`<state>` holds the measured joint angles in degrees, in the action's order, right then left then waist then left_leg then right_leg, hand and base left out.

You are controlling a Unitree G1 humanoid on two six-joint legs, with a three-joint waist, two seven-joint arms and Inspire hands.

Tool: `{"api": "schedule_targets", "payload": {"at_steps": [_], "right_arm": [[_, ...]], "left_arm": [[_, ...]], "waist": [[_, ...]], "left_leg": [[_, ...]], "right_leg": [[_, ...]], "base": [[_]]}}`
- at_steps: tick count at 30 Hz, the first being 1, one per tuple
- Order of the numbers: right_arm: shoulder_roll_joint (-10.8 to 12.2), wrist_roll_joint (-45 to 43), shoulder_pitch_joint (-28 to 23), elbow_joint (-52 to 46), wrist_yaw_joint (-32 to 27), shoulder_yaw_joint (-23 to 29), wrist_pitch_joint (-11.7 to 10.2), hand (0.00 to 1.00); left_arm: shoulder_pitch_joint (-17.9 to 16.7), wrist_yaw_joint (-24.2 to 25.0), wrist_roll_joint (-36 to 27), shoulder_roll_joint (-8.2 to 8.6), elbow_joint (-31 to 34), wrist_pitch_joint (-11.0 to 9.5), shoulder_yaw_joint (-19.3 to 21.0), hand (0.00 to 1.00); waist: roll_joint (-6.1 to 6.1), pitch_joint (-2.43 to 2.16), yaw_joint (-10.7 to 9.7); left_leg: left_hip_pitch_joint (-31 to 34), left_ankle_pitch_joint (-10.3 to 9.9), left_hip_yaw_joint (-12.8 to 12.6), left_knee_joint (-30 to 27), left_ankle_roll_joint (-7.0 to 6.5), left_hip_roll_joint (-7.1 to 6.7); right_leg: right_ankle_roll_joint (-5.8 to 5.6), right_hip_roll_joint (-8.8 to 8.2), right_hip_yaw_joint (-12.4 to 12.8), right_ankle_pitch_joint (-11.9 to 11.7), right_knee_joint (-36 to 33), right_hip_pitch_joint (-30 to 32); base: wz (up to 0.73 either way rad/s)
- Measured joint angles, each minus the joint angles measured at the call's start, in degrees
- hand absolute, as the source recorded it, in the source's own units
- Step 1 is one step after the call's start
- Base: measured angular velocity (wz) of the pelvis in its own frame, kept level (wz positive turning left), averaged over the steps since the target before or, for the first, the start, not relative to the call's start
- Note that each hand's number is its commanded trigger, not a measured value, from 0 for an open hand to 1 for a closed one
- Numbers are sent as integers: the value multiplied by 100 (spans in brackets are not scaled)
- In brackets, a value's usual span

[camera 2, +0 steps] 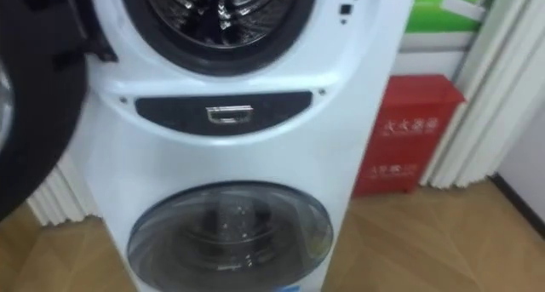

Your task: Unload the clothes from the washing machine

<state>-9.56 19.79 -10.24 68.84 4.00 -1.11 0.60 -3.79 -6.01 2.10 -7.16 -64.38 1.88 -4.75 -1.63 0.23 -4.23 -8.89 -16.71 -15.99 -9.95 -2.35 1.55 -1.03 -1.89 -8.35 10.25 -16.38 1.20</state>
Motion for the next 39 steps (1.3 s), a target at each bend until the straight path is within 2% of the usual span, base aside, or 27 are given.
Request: {"api": "schedule_targets", "payload": {"at_steps": [2, 4, 6, 9, 11, 13, 14, 16, 17, 19, 20, 21, 22, 25, 26, 27, 28, 33, 37, 39], "right_arm": [[8, -4, 4, 1, 26, -2, 2, 0], [39, -13, -4, 24, 75, 24, 1, 0], [32, -13, -4, 21, 92, 26, 0, 0], [14, -322, 11, 3, 106, 158, -3, 0], [7, -401, 11, -5, 112, 450, -22, 0], [-7, -406, -15, -8, 73, 755, -40, 0], [-16, -406, -5, -15, 65, 781, -54, 0], [-20, -429, -82, -188, 56, 1053, -69, 0], [-18, -424, -117, -236, 55, 1120, -83, 0], [-3, -409, -283, -315, 30, 1294, -143, 0], [2, -417, -355, -382, 21, 1338, -129, 0], [17, -440, -463, -557, -19, 1362, -122, 0], [19, -468, -529, -592, -27, 1372, -119, 0], [26, -504, -534, -600, -46, 1513, -90, 0], [26, -513, -539, -608, -68, 1541, -90, 0], [28, -515, -540, -614, -132, 1566, -89, 0], [39, -560, -539, -638, -155, 1595, -90, 0], [123, -606, -601, -633, -261, 1600, -31, 0], [109, -810, -708, -606, -263, 1616, -27, 0], [105, -912, -722, -577, -274, 1655, -23, 0]], "left_arm": [[-119, -2, -293, -3, -16, -47, 194, 0], [-234, -15, -728, -4, -28, -112, 675, 0], [-331, -81, -1143, -7, 7, -106, 935, 0], [-404, -286, -1661, -47, 283, -76, 1398, 0], [-457, -489, -2094, -44, 919, -19, 1872, 0], [-448, -836, -2574, -87, 1889, -83, 2527, 0], [-463, -924, -2718, -115, 2119, -105, 2640, 0], [-478, -1241, -3100, -238, 2988, -223, 2988, 0], [-493, -1311, -3167, -278, 3184, -237, 3056, 0], [-585, -1646, -3340, -322, 3973, -258, 3453, 0], [-586, -1751, -3342, -326, 4159, -258, 3536, 0], [-585, -1947, -3343, -359, 4560, -261, 3687, 0], [-585, -2099, -3341, -446, 4893, -269, 3847, 0], [-560, -2502, -3375, -728, 5588, -270, 4225, 0], [-537, -2562, -3374, -792, 5705, -270, 4278, 0], [-519, -2710, -3293, -990, 5842, -231, 4294, 0], [-555, -2768, -3236, -1098, 5842, -165, 4287, 0], [-551, -3223, -3127, -1124, 6105, 88, 4294, 0], [-551, -3465, -3062, -1143, 6153, 254, 4290, 0], [-551, -3569, -3062, -1150, 6153, 284, 4287, 0]], "waist": [[29, -8, 67], [-1, 4, 152], [16, 8, 266], [45, 16, 349], [87, 15, 469], [139, -2, 655], [152, -4, 681], [217, -27, 764], [236, -26, 791], [299, -57, 803], [312, -68, 838], [335, -64, 950], [344, -59, 971], [383, -50, 1071], [400, -38, 1092], [421, -30, 1089], [438, -21, 1085], [497, -19, 1138], [581, 26, 1101], [601, 35, 1075]], "left_leg": [[-135, 11, -133, 45, 23, 44], [-206, 3, -170, 56, 41, 96], [-249, -9, -217, 68, 66, 137], [-234, -11, -176, 45, 76, 169], [-234, -8, -149, 30, 79, 175], [-270, 12, -71, 34, 107, 180], [-268, 12, -34, 37, 108, 181], [-258, 13, 150, 43, 109, 179], [-262, 13, 215, 44, 109, 179], [-291, 13, 383, 46, 109, 169], [-291, 14, 385, 49, 109, 170], [-280, 14, 468, 47, 110, 170], [-274, 15, 572, 47, 111, 170], [-262, 15, 578, 49, 112, 176], [-259, 15, 582, 51, 112, 176], [-260, 15, 594, 52, 112, 170], [-249, 15, 594, 56, 112, 160], [-214, 15, 694, 52, 112, 155], [-257, 16, 736, 49, 113, 156], [-267, 16, 759, 50, 115, 162]], "right_leg": [[30, 66, 55, -53, 95, -47], [49, 129, 85, -74, 179, -118], [57, 199, 159, -129, 299, -196], [62, 220, 109, -172, 490, -307], [62, 217, 114, -172, 492, -305], [63, 210, 86, -172, 513, -362], [64, 209, 65, -173, 543, -389], [66, 208, 20, -173, 595, -453], [66, 210, 7, -173, 597, -458], [65, 206, -98, -173, 683, -524], [65, 207, -106, -173, 679, -521], [65, 208, -117, -173, 678, -525], [65, 216, -123, -172, 678, -523], [66, 219, -145, -172, 688, -562], [67, 218, -149, -172, 695, -583], [66, 205, -193, -172, 736, -609], [66, 198, -214, -172, 792, -607], [66, 225, -180, -173, 846, -608], [69, 267, -179, -175, 876, -698], [69, 274, -174, -174, 875, -726]], "base": [[-33], [-16], [-15], [3], [3], [0], [3], [12], [13], [20], [15], [6], [4], [0], [11], [13], [9], [2], [7], [10]]}}
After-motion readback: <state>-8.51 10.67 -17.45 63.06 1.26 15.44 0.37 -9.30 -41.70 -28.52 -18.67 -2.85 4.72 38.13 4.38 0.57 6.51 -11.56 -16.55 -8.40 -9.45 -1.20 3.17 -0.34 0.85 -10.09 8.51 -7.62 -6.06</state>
